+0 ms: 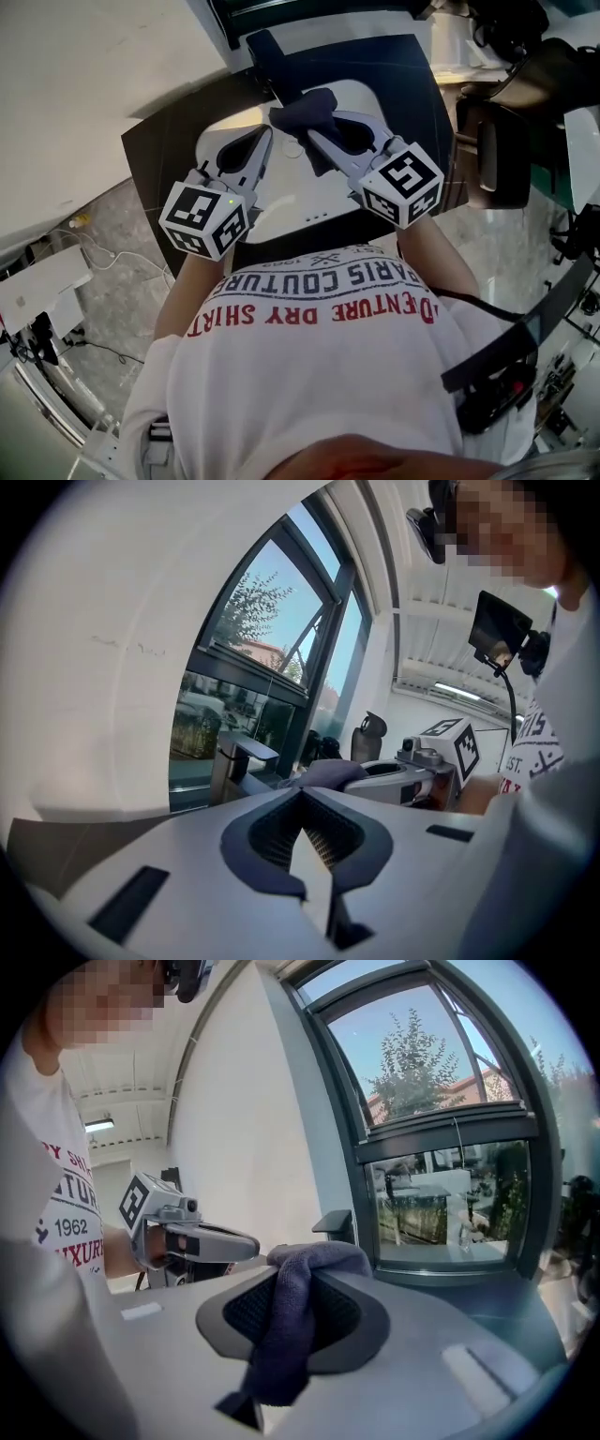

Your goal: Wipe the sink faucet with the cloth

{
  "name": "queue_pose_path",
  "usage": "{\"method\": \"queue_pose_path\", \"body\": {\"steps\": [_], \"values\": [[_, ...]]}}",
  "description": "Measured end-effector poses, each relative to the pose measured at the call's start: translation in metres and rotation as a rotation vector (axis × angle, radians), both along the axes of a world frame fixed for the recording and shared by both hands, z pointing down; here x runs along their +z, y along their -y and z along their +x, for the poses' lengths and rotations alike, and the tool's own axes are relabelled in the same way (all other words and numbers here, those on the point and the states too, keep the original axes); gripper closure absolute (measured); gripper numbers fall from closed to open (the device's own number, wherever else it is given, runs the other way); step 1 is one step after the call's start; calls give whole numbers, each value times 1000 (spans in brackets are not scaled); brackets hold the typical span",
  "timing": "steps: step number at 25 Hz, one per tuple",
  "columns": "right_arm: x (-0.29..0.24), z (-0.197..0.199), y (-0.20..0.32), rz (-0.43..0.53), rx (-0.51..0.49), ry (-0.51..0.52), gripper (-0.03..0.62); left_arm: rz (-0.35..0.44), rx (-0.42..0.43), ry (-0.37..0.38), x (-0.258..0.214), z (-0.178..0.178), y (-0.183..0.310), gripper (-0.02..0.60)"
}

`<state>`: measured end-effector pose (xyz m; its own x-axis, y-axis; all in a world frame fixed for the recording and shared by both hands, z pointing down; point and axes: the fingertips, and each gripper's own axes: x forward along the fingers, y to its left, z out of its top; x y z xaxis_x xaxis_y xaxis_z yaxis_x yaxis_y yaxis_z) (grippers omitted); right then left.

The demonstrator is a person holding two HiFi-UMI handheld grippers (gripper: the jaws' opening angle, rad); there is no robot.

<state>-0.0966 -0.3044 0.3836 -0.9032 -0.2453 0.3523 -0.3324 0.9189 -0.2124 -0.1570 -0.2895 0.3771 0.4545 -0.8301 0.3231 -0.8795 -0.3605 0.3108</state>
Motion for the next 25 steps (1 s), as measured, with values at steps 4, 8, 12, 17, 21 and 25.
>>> {"method": "queue_pose_path", "body": {"steps": [4, 8, 12, 17, 21, 25], "values": [[-3, 25, 24, 13, -99, 12, 519, -14, -114, -1, 2, 24, 16, 580], [-6, 64, 51, 24, -138, 29, 519, -1, -184, 11, -3, 61, 32, 580], [-13, 88, 68, 15, -143, 70, 519, -7, -234, 13, -9, 86, 39, 580], [-15, 88, 74, 7, -167, 101, 519, -19, -285, 36, -12, 86, 41, 580], [0, 77, 72, -19, -178, 94, 519, -31, -316, 37, -8, 76, 39, 580], [19, 62, 69, -24, -185, 62, 519, -43, -318, 39, -1, 65, 38, 580]]}}
